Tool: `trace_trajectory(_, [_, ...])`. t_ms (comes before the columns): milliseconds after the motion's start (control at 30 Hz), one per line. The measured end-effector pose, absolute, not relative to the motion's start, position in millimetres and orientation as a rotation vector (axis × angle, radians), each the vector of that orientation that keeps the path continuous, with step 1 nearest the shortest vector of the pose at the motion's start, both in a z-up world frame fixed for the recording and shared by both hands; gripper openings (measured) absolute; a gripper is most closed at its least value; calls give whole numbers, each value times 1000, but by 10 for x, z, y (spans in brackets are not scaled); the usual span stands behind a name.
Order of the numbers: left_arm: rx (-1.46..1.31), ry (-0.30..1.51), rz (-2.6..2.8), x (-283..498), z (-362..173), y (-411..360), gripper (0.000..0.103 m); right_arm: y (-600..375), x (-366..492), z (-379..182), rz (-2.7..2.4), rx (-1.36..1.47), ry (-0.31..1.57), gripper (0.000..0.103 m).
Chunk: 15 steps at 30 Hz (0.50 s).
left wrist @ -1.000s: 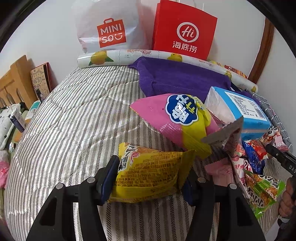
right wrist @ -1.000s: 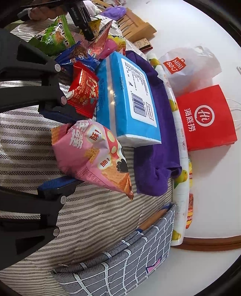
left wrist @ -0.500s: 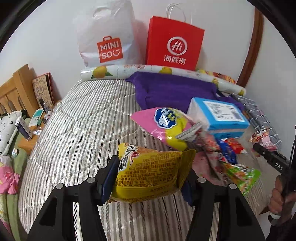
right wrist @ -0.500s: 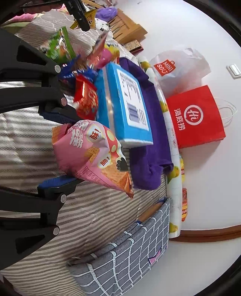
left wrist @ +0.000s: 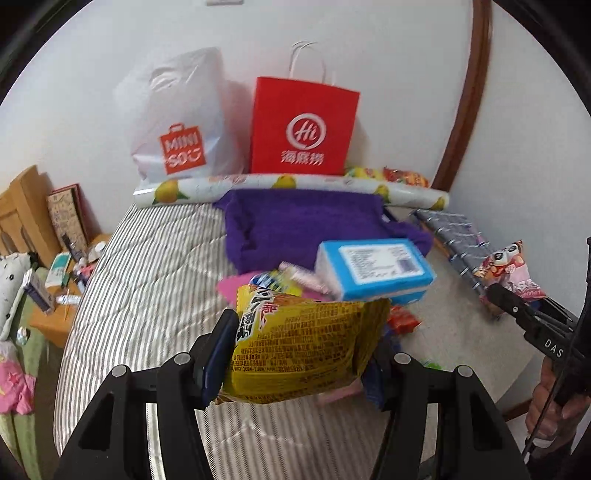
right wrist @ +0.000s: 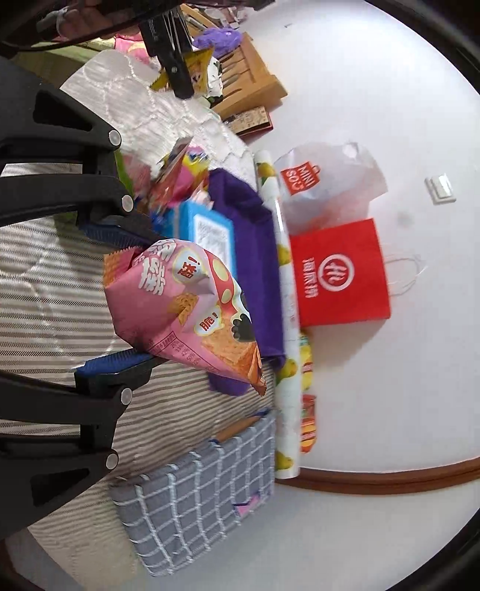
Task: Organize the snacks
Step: 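Carry the yellow bag with the left tool while the right tool carries the pink bag over the purple towel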
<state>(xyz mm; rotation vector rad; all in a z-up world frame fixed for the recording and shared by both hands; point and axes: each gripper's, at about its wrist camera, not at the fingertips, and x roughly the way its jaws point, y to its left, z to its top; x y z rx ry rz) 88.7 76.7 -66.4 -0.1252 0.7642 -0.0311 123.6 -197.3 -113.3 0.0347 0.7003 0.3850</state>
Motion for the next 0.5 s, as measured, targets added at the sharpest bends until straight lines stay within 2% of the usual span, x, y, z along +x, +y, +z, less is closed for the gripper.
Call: trace_trajectory(500, [-77,715,-111,1577,-148,324,58,-1879,1754,-549,381,61,688,49])
